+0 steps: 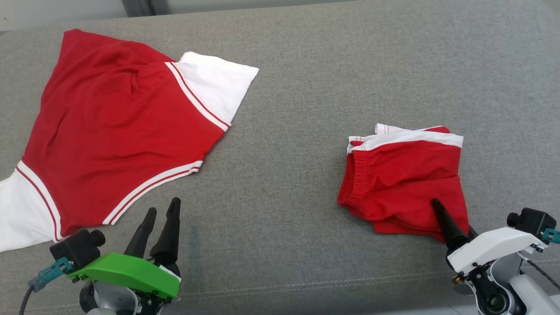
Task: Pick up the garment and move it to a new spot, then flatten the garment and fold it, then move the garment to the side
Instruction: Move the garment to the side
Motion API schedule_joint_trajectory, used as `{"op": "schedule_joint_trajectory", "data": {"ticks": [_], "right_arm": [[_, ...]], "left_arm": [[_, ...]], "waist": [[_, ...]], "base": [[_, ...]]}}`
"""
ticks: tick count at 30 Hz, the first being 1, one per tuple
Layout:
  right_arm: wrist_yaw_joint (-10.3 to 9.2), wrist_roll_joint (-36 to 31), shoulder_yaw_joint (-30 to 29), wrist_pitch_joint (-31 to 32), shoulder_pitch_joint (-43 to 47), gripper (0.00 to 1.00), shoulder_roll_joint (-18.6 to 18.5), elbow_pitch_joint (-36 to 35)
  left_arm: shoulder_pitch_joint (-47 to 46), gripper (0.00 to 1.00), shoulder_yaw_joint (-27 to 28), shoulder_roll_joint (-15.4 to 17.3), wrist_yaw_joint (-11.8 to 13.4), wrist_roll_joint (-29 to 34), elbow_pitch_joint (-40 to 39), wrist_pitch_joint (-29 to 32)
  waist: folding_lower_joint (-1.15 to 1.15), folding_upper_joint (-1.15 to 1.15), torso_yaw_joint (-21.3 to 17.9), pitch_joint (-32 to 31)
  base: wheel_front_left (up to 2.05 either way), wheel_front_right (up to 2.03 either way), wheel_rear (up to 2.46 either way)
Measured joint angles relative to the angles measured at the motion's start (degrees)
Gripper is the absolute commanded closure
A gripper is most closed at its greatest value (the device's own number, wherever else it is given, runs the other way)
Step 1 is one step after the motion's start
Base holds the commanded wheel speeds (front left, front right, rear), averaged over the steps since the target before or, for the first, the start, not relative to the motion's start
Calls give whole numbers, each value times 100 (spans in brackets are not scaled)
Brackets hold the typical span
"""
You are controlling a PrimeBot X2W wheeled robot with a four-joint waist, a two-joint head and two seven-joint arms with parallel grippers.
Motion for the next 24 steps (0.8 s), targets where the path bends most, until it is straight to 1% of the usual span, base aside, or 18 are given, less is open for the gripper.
{"op": "schedule_joint_trajectory", "data": {"ticks": [3, 7, 11, 12, 17, 20, 21, 22, 23, 24], "right_arm": [[66, 163, -124, -78, -5, 0, 30, 155], [222, 277, -212, -130, -4, 0, 34, 354], [426, 436, -264, -180, -5, 0, 78, 472], [426, 436, -264, -180, -5, 0, 78, 472], [739, 572, -223, -210, -148, 0, 303, 624], [909, 665, -100, -214, -299, 0, 533, 703], [934, 680, -35, -213, -347, 16, 602, 734], [974, 680, 26, -213, -388, 59, 646, 768], [1005, 680, 62, -213, -404, 91, 691, 778], [1011, 684, 71, -216, -405, 100, 742, 778]], "left_arm": [[-94, 0, -12, 0, 0, 18, -56, 2], [-102, 0, 34, 2, 19, 57, -82, 2], [-103, 0, 63, 13, 26, 119, -114, 29], [-103, 0, 63, 13, 26, 119, -114, 29], [-157, 0, 58, 31, 26, 156, -118, 80], [-251, 0, 49, 30, 26, 156, -121, 96], [-266, 0, 44, 30, 26, 157, -115, 96], [-283, 0, 27, 27, 26, 157, -103, 96], [-296, 0, 8, 21, 26, 157, -101, 98], [-305, 0, -8, 9, 26, 156, -99, 101]], "waist": [[0, 0, 59, 51], [0, 0, 108, 115], [0, 0, 119, 175], [0, 0, 119, 175], [0, 0, 114, 235], [0, 0, 115, 237], [0, 0, 116, 231], [0, 0, 117, 218], [0, 0, 121, 201], [0, 0, 127, 184]], "base": [[0, 0, 0], [0, 0, 0], [0, 0, 0], [0, 0, 0], [0, 0, 0], [0, 0, 0], [0, 0, 0], [0, 0, 0], [0, 0, 0], [0, 0, 0]]}}
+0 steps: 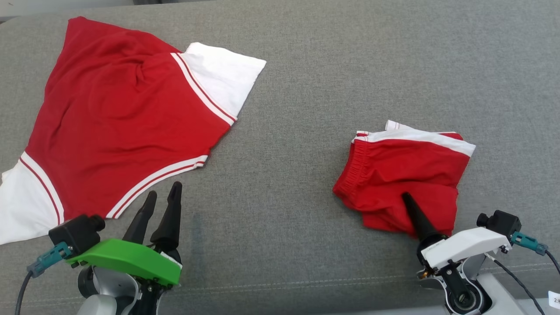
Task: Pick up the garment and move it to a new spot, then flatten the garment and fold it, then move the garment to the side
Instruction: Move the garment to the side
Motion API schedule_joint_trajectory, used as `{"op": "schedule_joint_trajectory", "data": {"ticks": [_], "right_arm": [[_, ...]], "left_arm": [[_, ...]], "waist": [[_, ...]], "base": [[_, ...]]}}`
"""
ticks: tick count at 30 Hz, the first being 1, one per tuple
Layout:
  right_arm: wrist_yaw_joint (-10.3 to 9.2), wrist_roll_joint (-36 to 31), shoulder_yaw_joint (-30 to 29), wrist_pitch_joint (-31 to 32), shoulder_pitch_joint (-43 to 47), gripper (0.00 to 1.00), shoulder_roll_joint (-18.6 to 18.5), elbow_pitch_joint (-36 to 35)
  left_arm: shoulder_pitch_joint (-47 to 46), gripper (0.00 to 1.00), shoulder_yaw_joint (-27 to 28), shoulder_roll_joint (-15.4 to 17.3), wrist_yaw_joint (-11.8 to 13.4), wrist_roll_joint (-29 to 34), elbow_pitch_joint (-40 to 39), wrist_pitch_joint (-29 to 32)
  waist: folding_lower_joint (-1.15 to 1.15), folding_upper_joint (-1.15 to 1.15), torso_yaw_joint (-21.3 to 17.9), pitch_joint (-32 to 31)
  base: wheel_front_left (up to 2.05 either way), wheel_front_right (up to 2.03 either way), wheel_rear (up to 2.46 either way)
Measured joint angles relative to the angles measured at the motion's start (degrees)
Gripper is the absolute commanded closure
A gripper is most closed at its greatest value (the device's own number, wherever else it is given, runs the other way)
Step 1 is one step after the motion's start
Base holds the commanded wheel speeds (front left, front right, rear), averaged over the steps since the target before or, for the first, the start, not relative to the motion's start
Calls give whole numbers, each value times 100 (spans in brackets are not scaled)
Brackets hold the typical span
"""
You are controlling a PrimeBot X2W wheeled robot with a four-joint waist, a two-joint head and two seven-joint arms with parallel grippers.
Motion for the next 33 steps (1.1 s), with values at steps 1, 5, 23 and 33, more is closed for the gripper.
{"op": "schedule_joint_trajectory", "data": {"ticks": [1, 5, 23, 33], "right_arm": [[37, 16, 8, -5, 0, 100, 38, -2], [48, 215, -11, -155, 10, 100, 182, -169], [96, 2154, 75, -54, 794, 100, 608, -2096], [-365, 1883, 85, 156, 1182, 100, 259, -1813]], "left_arm": [[-4, 0, -12, -8, 0, 0, 4, 0], [-4, 0, -2, -38, 0, -1, 83, -10], [19, 0, 159, -165, 45, -26, 132, -202], [148, 0, 174, -175, 49, -57, 2, -158]], "waist": [[0, 0, 7, -17], [0, 0, 30, -101], [0, 0, -183, -651], [0, 0, -228, -764]], "base": [[0, 0, 0], [0, 0, 0], [0, 0, 0], [0, 0, 0]]}}
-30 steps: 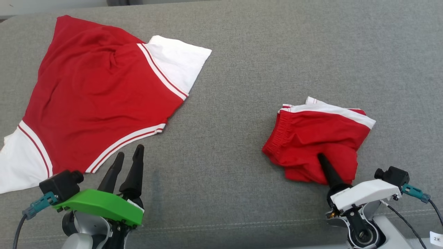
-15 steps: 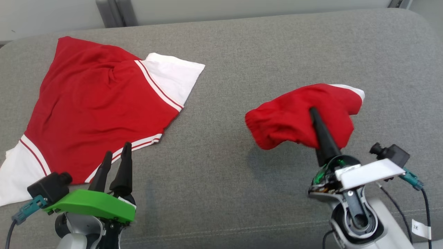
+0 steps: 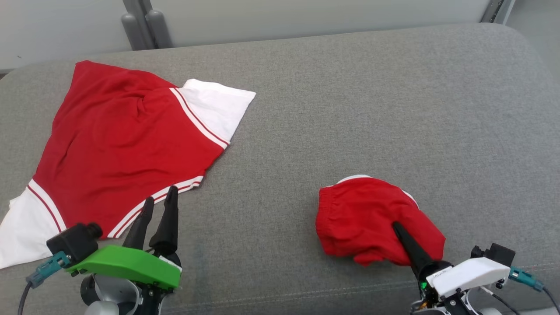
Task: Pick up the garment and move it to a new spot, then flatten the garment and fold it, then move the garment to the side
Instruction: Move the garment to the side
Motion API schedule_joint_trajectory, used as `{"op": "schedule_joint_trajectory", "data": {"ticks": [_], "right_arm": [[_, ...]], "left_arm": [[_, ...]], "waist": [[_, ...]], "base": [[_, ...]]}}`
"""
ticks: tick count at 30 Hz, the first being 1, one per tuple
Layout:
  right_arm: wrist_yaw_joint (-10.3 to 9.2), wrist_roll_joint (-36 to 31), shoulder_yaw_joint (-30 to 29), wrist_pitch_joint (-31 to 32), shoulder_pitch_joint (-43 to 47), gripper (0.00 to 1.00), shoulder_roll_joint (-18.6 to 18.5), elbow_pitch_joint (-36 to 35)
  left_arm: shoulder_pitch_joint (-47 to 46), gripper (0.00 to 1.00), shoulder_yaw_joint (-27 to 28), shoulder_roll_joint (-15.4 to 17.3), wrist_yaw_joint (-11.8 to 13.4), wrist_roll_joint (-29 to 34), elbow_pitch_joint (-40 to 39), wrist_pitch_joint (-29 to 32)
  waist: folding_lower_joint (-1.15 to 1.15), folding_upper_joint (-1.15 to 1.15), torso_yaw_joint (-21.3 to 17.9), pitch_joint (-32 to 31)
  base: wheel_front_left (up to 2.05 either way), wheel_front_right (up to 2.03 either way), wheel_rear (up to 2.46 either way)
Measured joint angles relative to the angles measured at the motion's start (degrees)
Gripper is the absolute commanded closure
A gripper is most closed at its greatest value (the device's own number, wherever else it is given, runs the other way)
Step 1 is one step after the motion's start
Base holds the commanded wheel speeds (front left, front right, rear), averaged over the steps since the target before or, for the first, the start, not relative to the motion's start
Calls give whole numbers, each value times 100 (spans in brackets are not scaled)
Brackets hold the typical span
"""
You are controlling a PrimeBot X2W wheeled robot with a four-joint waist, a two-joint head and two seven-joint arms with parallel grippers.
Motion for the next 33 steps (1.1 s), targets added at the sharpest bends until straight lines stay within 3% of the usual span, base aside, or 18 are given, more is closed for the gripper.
{"op": "schedule_joint_trajectory", "data": {"ticks": [6, 11, 15, 19, 24, 31, 33], "right_arm": [[-424, -675, 435, 743, -222, 100, -1035, -241], [-720, -1149, 637, 1443, -1318, 100, -1694, -784], [-810, -1514, 906, 2084, -2452, 100, -1979, -981], [-801, -1788, 1373, 2833, -3852, 100, -1871, -994], [-810, -1893, 1656, 3651, -4448, 100, -2037, -171], [-948, -2189, 1936, 4789, -3867, 100, -3508, 1018], [-954, -2191, 2022, 5067, -3744, 100, -3683, 1105]], "left_arm": [[-5, 0, -226, -21, 1, 0, -31, 109], [-98, 0, -405, -109, -3, 0, -108, 163], [-156, 0, -463, -221, -8, -3, -105, 183], [-155, 0, -382, -222, -8, -3, -67, 116], [-154, 0, -311, -220, -8, -3, -65, 68], [-171, 0, -495, -230, -56, -9, -32, 156], [-187, 0, -398, -226, -63, -22, -31, 134]], "waist": [[0, 0, 47, -4], [0, 0, 228, 43], [0, 0, 460, 100], [0, 0, 808, 184], [0, 0, 1186, 282], [0, 0, 1732, 453], [0, 0, 1874, 515]], "base": [[0, 0, 0], [0, 0, 0], [0, 0, 0], [0, 0, 0], [0, 0, 0], [0, 0, 0], [0, 0, 0]]}}
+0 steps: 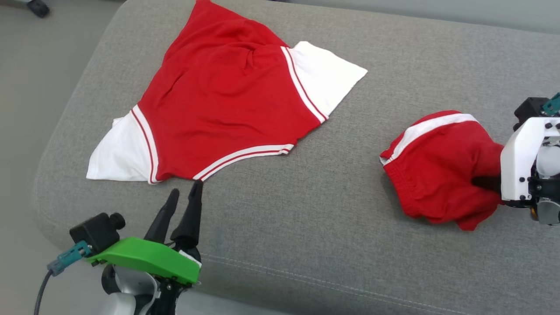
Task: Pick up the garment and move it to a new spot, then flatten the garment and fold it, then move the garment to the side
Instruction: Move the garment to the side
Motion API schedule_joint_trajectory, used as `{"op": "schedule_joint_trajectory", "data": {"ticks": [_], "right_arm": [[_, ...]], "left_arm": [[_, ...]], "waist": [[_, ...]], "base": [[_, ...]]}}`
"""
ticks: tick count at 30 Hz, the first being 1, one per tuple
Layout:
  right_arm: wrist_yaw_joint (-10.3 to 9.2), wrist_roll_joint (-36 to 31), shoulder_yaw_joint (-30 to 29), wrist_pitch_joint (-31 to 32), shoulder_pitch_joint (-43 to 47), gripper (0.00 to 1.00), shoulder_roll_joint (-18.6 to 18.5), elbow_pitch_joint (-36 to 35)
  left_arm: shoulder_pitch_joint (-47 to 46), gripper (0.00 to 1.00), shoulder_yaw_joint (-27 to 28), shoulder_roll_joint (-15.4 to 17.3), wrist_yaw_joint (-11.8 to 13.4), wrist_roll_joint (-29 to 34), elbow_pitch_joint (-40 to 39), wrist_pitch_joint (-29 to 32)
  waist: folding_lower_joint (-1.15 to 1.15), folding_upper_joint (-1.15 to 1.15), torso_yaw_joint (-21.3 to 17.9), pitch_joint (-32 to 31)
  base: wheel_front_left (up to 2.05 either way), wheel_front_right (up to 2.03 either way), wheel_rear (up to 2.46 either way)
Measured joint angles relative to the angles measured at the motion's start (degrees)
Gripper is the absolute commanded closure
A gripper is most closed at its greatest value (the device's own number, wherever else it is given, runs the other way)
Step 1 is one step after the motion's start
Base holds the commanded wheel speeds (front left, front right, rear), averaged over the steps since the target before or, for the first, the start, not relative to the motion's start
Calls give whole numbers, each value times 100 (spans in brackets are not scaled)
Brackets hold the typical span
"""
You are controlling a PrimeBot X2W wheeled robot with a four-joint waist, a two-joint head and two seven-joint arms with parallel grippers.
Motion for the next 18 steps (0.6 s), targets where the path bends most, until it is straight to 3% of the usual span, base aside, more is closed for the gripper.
{"op": "schedule_joint_trajectory", "data": {"ticks": [6, 18], "right_arm": [[1, 1, 71, 347, -20, 100, 112, -52], [0, -376, -48, 525, -312, 100, -258, -71]], "left_arm": [[-132, 0, 192, 130, -48, 0, 19, -41], [-238, 0, 265, 227, -88, 0, 3, -7]], "waist": [[0, 0, 86, 213], [0, 0, -554, 273]], "base": [[0, 0, 0], [0, 0, 0]]}}
